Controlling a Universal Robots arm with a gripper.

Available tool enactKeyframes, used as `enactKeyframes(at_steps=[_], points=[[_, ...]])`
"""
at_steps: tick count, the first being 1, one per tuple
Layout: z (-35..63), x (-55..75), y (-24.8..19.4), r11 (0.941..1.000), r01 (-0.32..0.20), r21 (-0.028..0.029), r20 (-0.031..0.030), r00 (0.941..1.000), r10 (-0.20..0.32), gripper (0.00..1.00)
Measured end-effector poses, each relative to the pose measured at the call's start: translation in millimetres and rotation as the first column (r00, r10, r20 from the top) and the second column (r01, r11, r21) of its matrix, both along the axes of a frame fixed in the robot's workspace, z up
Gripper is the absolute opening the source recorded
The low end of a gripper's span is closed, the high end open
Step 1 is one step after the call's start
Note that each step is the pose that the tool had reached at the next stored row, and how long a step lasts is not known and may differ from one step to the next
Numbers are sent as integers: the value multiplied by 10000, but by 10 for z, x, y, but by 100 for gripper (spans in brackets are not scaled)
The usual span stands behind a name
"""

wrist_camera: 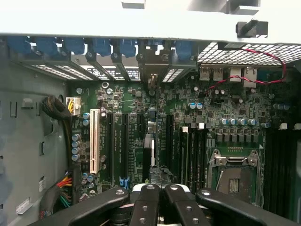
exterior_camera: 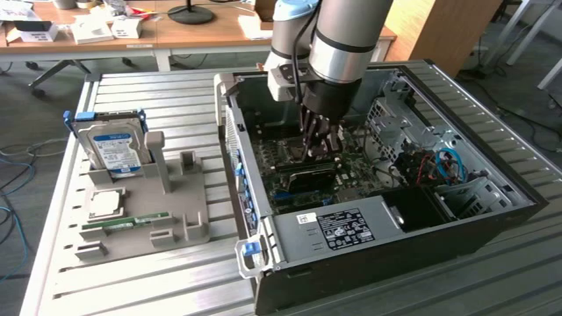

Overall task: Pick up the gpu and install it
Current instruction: 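Press down on the gpu until it lock into place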

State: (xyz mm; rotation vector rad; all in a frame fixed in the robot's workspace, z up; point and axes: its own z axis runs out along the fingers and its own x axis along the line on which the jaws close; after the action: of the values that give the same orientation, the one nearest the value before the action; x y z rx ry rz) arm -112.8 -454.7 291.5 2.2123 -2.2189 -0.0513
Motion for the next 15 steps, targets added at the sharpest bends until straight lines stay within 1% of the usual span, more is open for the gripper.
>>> enactKeyframes(at_steps=[4, 10, 15], points=[[-17, -3, 0, 10000, -26, 0, 20, 10000, 26, 11], [-24, -3, 0, 10000, -28, 0, 22, 10000, 28, 11], [-90, -5, 0, 10000, -28, -2, 20, 10000, 28, 11]])
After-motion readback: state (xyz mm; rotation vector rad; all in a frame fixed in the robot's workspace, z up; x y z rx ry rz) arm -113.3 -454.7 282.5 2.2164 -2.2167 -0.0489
